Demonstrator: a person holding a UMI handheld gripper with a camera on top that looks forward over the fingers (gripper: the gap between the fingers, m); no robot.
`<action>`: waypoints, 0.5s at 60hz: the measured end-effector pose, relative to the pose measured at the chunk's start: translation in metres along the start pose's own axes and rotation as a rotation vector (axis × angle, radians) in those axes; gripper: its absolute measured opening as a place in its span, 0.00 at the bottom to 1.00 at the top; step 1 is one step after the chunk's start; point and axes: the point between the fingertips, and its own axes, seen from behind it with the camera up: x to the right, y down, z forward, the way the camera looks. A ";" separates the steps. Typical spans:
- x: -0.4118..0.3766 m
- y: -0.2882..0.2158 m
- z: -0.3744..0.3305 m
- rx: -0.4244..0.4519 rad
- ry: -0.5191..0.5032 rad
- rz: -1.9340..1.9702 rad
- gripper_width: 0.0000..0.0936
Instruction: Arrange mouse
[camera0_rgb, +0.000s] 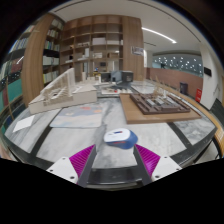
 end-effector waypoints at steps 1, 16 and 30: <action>0.010 0.002 0.005 -0.006 0.003 0.008 0.82; 0.039 0.013 0.073 -0.079 -0.113 -0.047 0.83; 0.041 -0.017 0.121 -0.104 -0.175 -0.053 0.89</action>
